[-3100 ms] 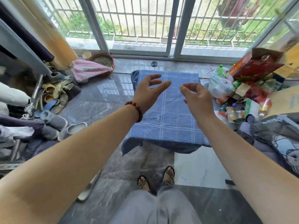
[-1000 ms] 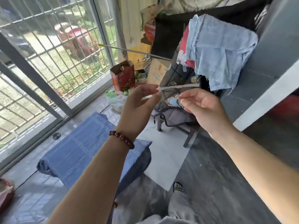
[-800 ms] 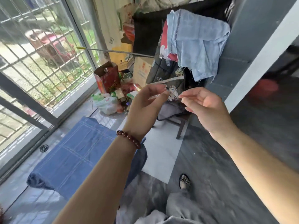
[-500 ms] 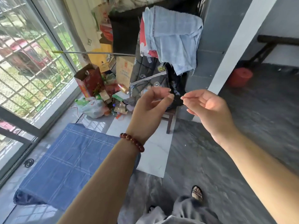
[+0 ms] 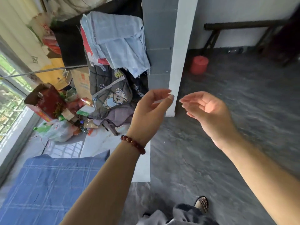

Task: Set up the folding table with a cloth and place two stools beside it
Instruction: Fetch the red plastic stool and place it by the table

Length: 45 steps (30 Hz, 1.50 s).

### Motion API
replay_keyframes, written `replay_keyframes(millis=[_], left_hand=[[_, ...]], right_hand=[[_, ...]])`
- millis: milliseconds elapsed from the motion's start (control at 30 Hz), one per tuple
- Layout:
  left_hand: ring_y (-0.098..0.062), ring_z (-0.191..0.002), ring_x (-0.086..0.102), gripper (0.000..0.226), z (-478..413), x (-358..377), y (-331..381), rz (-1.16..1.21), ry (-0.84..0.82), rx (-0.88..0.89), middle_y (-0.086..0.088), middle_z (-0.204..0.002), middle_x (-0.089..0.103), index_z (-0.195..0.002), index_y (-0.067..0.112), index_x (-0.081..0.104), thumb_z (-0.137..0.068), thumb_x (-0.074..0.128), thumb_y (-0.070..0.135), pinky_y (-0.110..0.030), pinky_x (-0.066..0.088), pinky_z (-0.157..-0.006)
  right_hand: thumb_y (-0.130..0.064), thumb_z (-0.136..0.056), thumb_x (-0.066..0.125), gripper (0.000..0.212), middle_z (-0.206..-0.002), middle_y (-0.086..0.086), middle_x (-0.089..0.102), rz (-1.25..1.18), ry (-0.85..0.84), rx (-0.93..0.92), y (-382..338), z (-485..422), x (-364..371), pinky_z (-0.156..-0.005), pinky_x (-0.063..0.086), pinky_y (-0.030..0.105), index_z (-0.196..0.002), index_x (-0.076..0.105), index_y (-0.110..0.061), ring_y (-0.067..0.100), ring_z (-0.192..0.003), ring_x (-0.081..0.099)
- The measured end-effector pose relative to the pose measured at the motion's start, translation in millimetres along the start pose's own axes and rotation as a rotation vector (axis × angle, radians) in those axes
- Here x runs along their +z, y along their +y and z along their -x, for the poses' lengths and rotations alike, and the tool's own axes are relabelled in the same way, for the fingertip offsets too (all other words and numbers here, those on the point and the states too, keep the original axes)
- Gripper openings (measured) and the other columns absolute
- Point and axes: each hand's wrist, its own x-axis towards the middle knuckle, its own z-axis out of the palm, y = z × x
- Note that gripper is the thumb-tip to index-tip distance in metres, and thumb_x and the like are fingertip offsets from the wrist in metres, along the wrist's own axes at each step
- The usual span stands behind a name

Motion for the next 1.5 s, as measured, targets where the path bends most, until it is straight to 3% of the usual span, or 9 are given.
replay_keyframes(millis=[200,333,667,1067,1367,1500], left_hand=[[0.002,-0.083,0.062,0.014,-22,80,-6,-0.030,-0.118,-0.008,0.007,-0.101,0.068,-0.101,0.022,0.065,-0.088,0.061,0.021,-0.008,0.045,-0.065],[-0.003,-0.087,0.064,0.016,-42,138,-7,-0.051,-0.152,-0.006,0.008,-0.102,0.068,-0.103,0.023,0.065,-0.088,0.062,0.025,-0.008,0.045,-0.062],[0.003,-0.086,0.063,0.016,-77,263,-16,-0.040,-0.233,-0.012,0.010,-0.098,0.066,-0.104,0.021,0.065,-0.088,0.062,0.024,-0.005,0.043,-0.064],[0.006,-0.080,0.062,0.015,-137,322,-32,-0.083,-0.256,-0.071,0.007,-0.098,0.065,-0.103,0.020,0.064,-0.088,0.061,0.022,-0.005,0.043,-0.063],[0.012,-0.074,0.058,0.015,-259,386,-22,-0.093,-0.381,0.017,0.013,-0.095,0.063,-0.104,0.015,0.062,-0.089,0.060,0.015,-0.005,0.042,-0.065],[0.010,-0.077,0.059,0.016,-317,409,-11,-0.094,-0.430,0.042,0.013,-0.095,0.064,-0.105,0.013,0.063,-0.089,0.060,0.015,-0.007,0.044,-0.069]], right_hand=[[-0.031,-0.075,0.069,0.009,-0.095,-0.008,0.072,0.024,0.122,0.030,9,-3,-79,-0.081,0.048,0.026,-0.084,0.067,-0.031,0.006,-0.093,0.066],[-0.031,-0.076,0.068,0.008,-0.096,-0.008,0.072,0.045,0.146,0.035,11,-10,-134,-0.086,0.047,0.030,-0.082,0.068,-0.037,0.006,-0.096,0.065],[-0.030,-0.075,0.067,0.006,-0.095,-0.009,0.072,0.052,0.223,0.058,26,-29,-256,-0.092,0.047,0.035,-0.081,0.067,-0.033,0.006,-0.095,0.064],[-0.032,-0.074,0.067,0.008,-0.097,-0.007,0.071,0.006,0.256,0.132,57,-81,-317,-0.094,0.047,0.038,-0.079,0.068,-0.039,0.009,-0.098,0.064],[-0.027,-0.074,0.067,0.012,-0.095,-0.006,0.072,0.003,0.329,0.129,66,-179,-365,-0.088,0.046,0.031,-0.077,0.069,-0.039,0.008,-0.097,0.064],[-0.026,-0.074,0.066,0.008,-0.092,-0.008,0.072,-0.010,0.369,0.134,63,-235,-385,-0.085,0.046,0.029,-0.080,0.068,-0.031,0.009,-0.095,0.064]])
